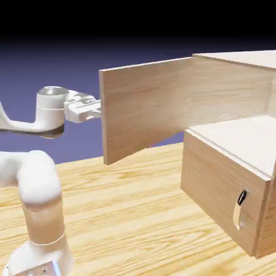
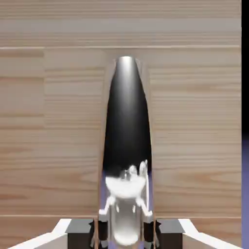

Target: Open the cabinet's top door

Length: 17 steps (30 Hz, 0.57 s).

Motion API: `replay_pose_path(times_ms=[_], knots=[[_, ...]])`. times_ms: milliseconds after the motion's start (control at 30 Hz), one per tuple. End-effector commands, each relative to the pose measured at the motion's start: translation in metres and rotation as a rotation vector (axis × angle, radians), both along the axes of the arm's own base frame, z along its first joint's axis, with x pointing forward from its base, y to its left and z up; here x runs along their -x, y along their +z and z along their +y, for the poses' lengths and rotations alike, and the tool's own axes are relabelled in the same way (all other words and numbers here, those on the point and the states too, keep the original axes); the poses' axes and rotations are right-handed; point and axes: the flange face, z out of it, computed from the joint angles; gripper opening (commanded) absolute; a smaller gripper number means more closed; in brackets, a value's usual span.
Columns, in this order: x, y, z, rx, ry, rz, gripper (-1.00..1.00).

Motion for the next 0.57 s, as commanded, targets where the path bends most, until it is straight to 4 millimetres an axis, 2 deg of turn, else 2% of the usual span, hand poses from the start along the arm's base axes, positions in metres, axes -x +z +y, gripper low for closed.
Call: replay_pose_path(times_ms=[0, 333, 500, 533], knots=[[0.0, 0.0, 0.01, 0.0, -0.024, 0.0, -1.0], [-0.009, 0.0, 0.1, 0.0, -0.235, 0.0, -1.0], [-0.019, 0.0, 0.139, 0.0, -0.329, 0.0, -1.0], [-0.019, 0.0, 0.141, 0.0, -0.334, 0.0, -1.0]])
